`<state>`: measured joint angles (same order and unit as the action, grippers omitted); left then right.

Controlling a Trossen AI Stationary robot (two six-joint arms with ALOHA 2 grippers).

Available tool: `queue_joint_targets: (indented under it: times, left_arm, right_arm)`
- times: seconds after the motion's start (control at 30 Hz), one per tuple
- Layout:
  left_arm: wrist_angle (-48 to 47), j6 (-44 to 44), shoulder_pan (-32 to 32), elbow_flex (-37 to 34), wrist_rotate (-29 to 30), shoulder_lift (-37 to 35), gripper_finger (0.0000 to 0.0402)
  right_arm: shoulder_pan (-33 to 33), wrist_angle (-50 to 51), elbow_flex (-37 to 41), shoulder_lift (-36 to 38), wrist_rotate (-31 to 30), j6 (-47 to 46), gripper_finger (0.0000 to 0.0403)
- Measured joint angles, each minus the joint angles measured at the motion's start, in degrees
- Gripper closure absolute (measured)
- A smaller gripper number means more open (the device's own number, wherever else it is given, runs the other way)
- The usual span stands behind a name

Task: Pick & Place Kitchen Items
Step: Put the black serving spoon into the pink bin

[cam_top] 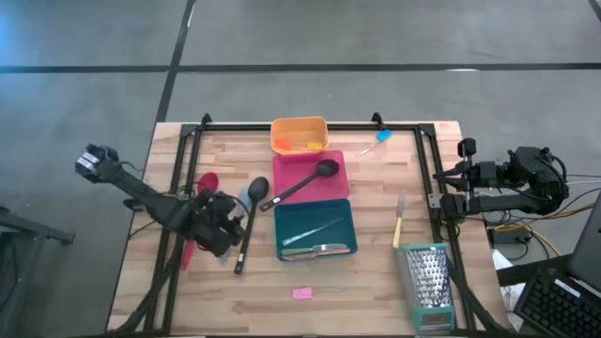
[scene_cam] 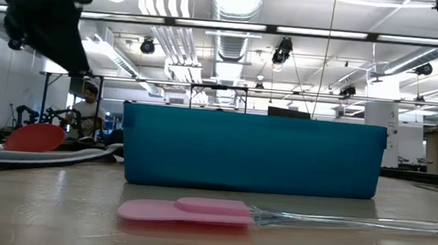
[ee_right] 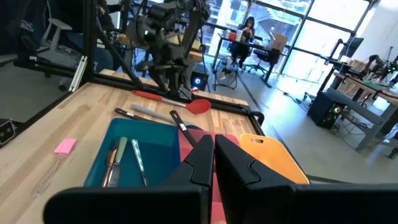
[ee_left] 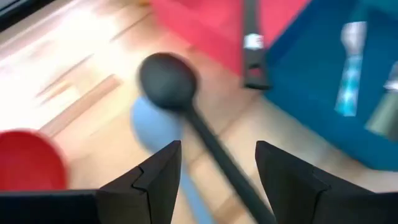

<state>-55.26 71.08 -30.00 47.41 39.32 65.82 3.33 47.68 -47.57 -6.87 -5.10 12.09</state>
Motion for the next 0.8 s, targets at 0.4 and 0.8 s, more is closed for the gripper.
queue_joint_targets:
  times: [0.4, 0.8]
  left_arm:
    - [2.1, 8.7, 0.4, -2.9, 8.1, 7.9, 0.0191]
    - [17.8, 8.0, 0.6, -7.1, 12.2, 15.8, 0.0191]
  right_arm:
    - [0.0, 0.0, 0.0, 0.0, 0.0, -0.1, 0.0394]
    - [0.0, 0.0, 0.0, 0.0, 0.0, 0.1, 0.0394]
